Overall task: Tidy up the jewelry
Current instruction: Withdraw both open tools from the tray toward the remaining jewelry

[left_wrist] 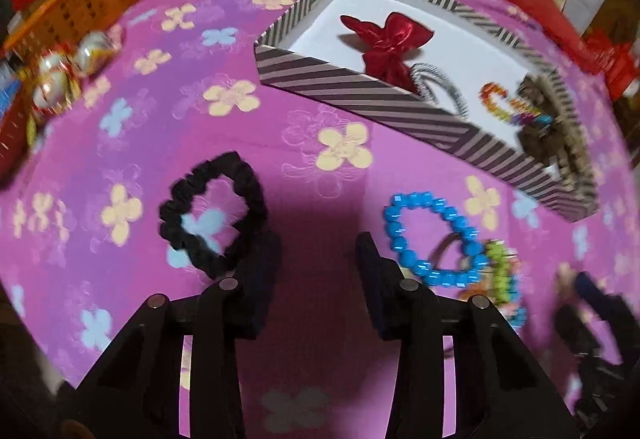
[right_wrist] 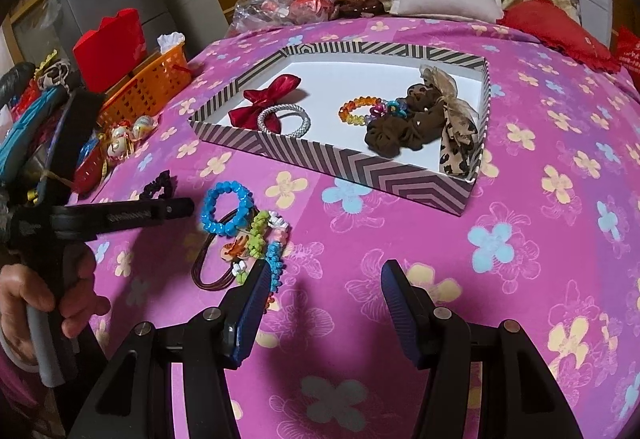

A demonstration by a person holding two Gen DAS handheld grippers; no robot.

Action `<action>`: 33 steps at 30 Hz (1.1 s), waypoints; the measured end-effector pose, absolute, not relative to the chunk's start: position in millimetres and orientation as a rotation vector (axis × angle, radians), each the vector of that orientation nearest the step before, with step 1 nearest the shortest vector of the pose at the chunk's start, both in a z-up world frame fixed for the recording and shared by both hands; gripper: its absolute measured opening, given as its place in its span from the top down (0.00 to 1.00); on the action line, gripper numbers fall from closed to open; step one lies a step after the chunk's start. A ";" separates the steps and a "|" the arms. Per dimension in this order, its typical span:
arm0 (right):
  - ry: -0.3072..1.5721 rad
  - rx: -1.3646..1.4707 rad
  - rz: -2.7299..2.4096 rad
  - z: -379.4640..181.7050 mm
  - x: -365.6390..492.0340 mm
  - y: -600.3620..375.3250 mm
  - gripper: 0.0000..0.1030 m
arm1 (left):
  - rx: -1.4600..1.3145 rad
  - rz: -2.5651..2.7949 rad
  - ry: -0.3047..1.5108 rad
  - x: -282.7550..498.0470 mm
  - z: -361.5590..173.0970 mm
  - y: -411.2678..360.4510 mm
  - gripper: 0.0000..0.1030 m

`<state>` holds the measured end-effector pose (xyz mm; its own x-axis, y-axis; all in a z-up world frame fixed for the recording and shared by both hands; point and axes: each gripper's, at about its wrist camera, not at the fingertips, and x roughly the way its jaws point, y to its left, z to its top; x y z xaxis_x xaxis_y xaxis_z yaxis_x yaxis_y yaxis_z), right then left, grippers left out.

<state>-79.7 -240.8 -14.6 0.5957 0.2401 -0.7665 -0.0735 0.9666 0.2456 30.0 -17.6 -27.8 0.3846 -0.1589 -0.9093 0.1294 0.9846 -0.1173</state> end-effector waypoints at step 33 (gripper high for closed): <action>0.943 0.129 0.288 -20.9 -67.4 -199.7 0.46 | 0.074 -0.120 1.153 31.0 -32.0 -5.8 0.60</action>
<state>-67.4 -199.7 -20.9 0.5527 0.2991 -0.7778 -0.1870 0.9541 0.2340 31.0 -5.8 -32.0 0.4005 -0.0567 -0.9146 0.1329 0.9911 -0.0032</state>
